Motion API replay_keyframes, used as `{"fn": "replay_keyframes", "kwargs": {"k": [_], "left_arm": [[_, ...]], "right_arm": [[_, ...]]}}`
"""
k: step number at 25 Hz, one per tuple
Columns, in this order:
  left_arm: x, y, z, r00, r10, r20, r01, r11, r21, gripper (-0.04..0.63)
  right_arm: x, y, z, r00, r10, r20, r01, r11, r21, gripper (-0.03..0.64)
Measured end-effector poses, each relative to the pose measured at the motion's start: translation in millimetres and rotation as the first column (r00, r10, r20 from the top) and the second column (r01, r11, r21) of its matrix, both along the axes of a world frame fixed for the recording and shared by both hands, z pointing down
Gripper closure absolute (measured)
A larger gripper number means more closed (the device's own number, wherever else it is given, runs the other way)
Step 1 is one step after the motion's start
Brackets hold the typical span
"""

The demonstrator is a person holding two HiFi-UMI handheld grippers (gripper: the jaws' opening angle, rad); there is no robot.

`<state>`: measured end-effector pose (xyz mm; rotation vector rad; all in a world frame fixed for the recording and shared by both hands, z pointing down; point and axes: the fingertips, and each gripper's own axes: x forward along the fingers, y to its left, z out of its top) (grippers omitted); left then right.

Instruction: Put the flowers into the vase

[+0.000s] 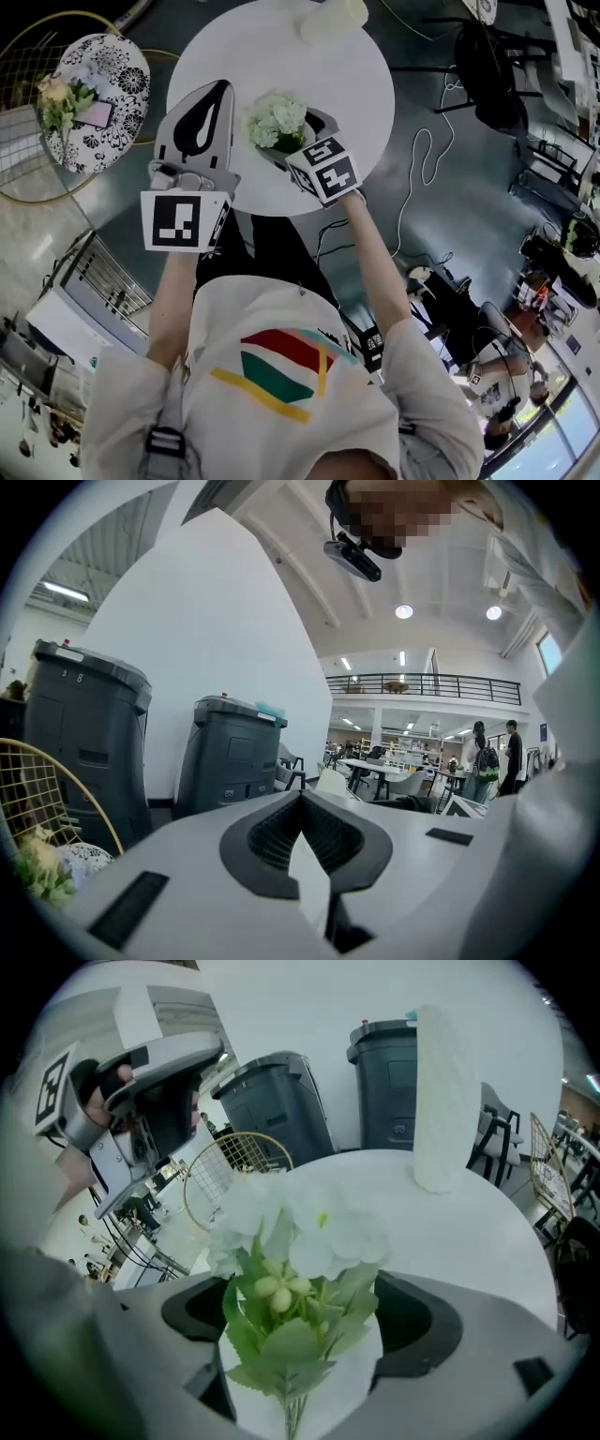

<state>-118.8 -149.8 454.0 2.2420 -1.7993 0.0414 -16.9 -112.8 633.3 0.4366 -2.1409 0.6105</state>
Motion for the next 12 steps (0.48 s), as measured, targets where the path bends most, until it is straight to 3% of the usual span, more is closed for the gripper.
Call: {"fn": "replay_keyframes", "kwargs": {"k": [7,10,12], "left_arm": [[7,-7,-13,1.0,0.004,0.02,-0.004,1.0,0.01,0.589],[8,-8,-13,1.0,-0.002,0.016,0.002,1.0,0.016,0.589],[5,-7,-11,1.0,-0.011,0.011,0.01,1.0,0.014,0.589]], "right_arm": [[6,4,6,1.0,0.005,-0.029,-0.007,0.997,-0.074,0.166],[3,4,11,0.999,-0.012,-0.046,0.01,0.999,-0.052,0.172],[1,2,13,0.998,-0.013,-0.061,0.012,1.0,-0.025,0.229]]}}
